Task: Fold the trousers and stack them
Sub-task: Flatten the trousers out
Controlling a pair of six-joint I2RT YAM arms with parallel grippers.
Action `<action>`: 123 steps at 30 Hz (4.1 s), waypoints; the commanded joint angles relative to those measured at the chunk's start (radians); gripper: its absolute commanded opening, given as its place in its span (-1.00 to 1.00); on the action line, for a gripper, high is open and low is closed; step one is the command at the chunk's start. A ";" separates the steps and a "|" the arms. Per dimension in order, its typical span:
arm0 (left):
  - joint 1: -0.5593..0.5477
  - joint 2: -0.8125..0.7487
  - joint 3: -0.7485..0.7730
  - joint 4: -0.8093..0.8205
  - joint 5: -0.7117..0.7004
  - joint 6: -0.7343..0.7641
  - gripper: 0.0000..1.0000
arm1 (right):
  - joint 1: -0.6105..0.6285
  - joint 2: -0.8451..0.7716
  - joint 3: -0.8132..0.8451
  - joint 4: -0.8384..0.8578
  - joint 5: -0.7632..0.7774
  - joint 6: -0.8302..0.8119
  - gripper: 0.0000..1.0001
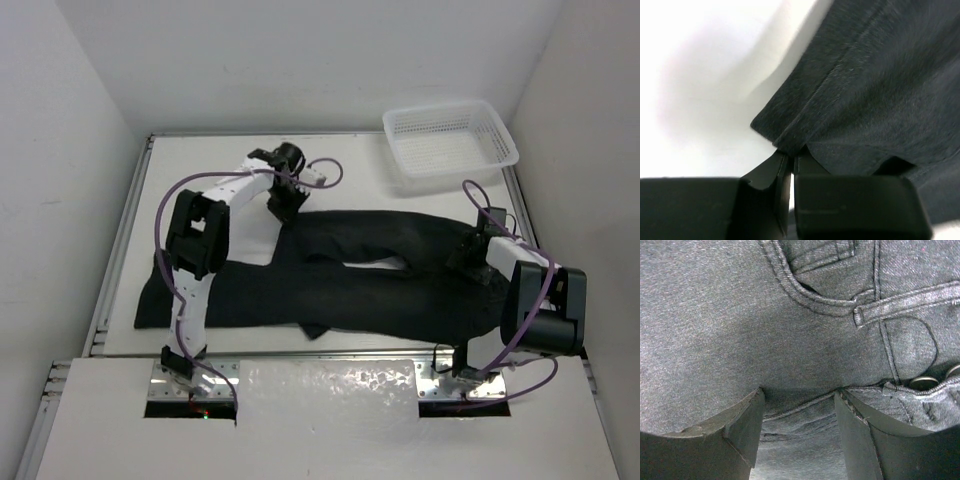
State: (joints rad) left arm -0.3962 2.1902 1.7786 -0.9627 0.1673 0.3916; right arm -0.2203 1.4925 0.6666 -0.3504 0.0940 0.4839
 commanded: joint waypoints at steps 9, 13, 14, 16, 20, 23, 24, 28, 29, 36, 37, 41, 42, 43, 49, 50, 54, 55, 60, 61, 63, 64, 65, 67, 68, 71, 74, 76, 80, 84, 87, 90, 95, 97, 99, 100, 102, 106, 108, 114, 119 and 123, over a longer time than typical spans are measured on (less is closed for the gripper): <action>-0.064 -0.418 0.115 0.228 -0.076 0.211 -1.00 | 0.021 0.065 -0.102 0.106 -0.069 0.045 0.16; -0.171 -0.477 -0.031 0.188 -0.002 0.251 -1.00 | 0.032 0.049 -0.093 0.102 -0.086 0.033 0.17; -0.187 -0.483 -0.083 0.182 0.017 0.248 -1.00 | 0.032 0.046 -0.091 0.099 -0.086 0.033 0.18; -0.242 -0.491 -0.132 0.126 0.075 0.254 -1.00 | 0.030 0.028 -0.090 0.096 -0.088 0.032 0.18; -0.351 -0.480 -0.241 -0.141 0.257 0.445 -0.56 | 0.032 0.003 -0.081 0.087 -0.089 0.032 0.22; -0.392 -0.474 -0.286 -0.309 0.294 0.547 0.06 | 0.032 -0.006 -0.070 0.077 -0.089 0.027 0.26; -0.392 -0.480 -0.280 -0.353 0.299 0.561 0.09 | 0.032 -0.009 -0.068 0.071 -0.089 0.025 0.27; -0.354 -0.500 -0.105 -0.325 0.355 0.535 0.17 | 0.030 -0.020 -0.064 0.067 -0.089 0.024 0.28; -0.296 -0.503 -0.073 -0.206 0.363 0.429 0.17 | 0.030 -0.021 -0.064 0.064 -0.089 0.022 0.28; -0.110 -0.342 0.034 0.289 0.170 -0.057 0.22 | 0.030 -0.046 -0.033 0.034 -0.089 0.001 0.28; -0.110 -0.307 0.057 0.303 0.163 -0.094 0.29 | 0.030 -0.052 -0.018 0.031 -0.089 -0.008 0.29; -0.113 -0.040 0.264 0.288 0.178 -0.181 0.41 | 0.032 -0.061 0.031 -0.021 -0.089 -0.039 0.30; -0.116 0.006 0.369 0.268 0.196 -0.184 0.45 | 0.032 -0.061 0.045 -0.030 -0.088 -0.050 0.31; -0.125 0.072 0.405 0.243 0.198 -0.184 0.48 | 0.030 -0.066 0.048 -0.047 -0.088 -0.053 0.32; -0.173 0.158 0.398 0.185 0.049 -0.105 0.59 | 0.030 -0.109 0.091 -0.104 -0.028 -0.088 0.43; -0.174 0.161 0.371 0.176 0.031 -0.097 0.59 | 0.029 -0.113 0.103 -0.114 -0.022 -0.094 0.48; -0.182 0.171 0.312 0.134 -0.052 -0.053 0.50 | -0.016 -0.106 0.184 -0.153 0.000 -0.099 0.54; -0.182 0.172 0.308 0.115 -0.052 -0.051 0.40 | -0.043 -0.101 0.192 -0.150 0.001 -0.096 0.54; -0.178 0.146 0.288 0.133 -0.115 -0.065 -1.00 | -0.082 0.007 0.248 -0.147 0.021 -0.097 0.56; -0.176 0.137 0.306 0.139 -0.132 -0.066 -1.00 | -0.085 0.027 0.248 -0.145 0.026 -0.096 0.56; -0.162 0.093 0.327 0.177 -0.199 -0.076 -1.00 | -0.099 0.093 0.232 -0.125 0.016 -0.084 0.57; -0.153 0.074 0.353 0.192 -0.224 -0.080 -1.00 | -0.105 0.118 0.225 -0.119 0.007 -0.077 0.57; -0.144 0.053 0.361 0.214 -0.276 -0.085 -1.00 | -0.111 0.139 0.211 -0.113 -0.009 -0.062 0.57; -0.104 -0.022 0.364 0.287 -0.342 -0.102 -1.00 | -0.126 0.198 0.199 -0.105 -0.017 -0.051 0.56; -0.089 -0.049 0.357 0.315 -0.374 -0.106 -1.00 | -0.129 0.209 0.185 -0.096 -0.020 -0.047 0.56; -0.021 -0.154 0.285 0.430 -0.524 -0.122 -1.00 | -0.131 0.238 0.162 -0.070 -0.042 -0.034 0.55; 0.069 -0.236 0.211 0.521 -0.612 -0.126 -1.00 | -0.131 0.249 0.160 -0.059 -0.045 -0.041 0.55; 0.103 -0.237 0.197 0.542 -0.629 -0.143 -1.00 | -0.131 0.250 0.166 -0.053 -0.054 -0.045 0.55; 0.186 -0.190 0.214 0.538 -0.623 -0.224 -1.00 | -0.131 0.261 0.206 -0.055 -0.069 -0.077 0.54; 0.214 -0.116 0.271 0.509 -0.621 -0.243 -1.00 | -0.131 0.264 0.248 -0.064 -0.065 -0.102 0.54; 0.229 -0.058 0.310 0.507 -0.617 -0.237 -1.00 | -0.129 0.270 0.271 -0.064 -0.071 -0.116 0.54; 0.237 0.006 0.350 0.516 -0.640 -0.212 -1.00 | -0.128 0.279 0.292 -0.074 -0.074 -0.122 0.54; 0.234 0.075 0.390 0.538 -0.580 -0.224 -1.00 | -0.129 0.279 0.303 -0.081 -0.056 -0.131 0.54; 0.220 0.103 0.392 0.539 -0.490 -0.241 -1.00 | -0.129 0.285 0.307 -0.084 -0.053 -0.130 0.54; 0.200 0.120 0.397 0.518 -0.410 -0.244 -1.00 | -0.129 0.285 0.309 -0.090 -0.051 -0.128 0.54; 0.174 0.126 0.395 0.492 -0.309 -0.244 -0.92 | -0.129 0.282 0.311 -0.091 -0.051 -0.128 0.54; 0.140 0.125 0.377 0.461 -0.150 -0.231 -0.53 | -0.129 0.278 0.315 -0.098 -0.043 -0.128 0.54; 0.007 0.100 0.306 0.336 -0.025 -0.106 0.10 | -0.129 0.267 0.320 -0.108 -0.036 -0.128 0.55; -0.022 0.103 0.309 0.265 0.065 -0.062 0.19 | -0.129 0.264 0.321 -0.110 -0.037 -0.126 0.55; -0.013 0.016 0.355 0.084 0.201 0.039 0.19 | -0.129 0.255 0.315 -0.113 -0.036 -0.126 0.56; 0.005 -0.115 0.346 0.123 0.137 0.084 0.31 | -0.129 0.252 0.312 -0.111 -0.039 -0.125 0.56; 0.107 -0.139 0.355 0.330 -0.060 -0.081 0.34 | -0.128 0.242 0.309 -0.111 -0.042 -0.123 0.56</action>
State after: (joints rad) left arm -0.3668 2.1338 2.0907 -0.8005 0.2344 0.3958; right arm -0.3466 1.7512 0.9581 -0.4843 0.0525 0.3725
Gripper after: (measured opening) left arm 0.666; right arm 0.777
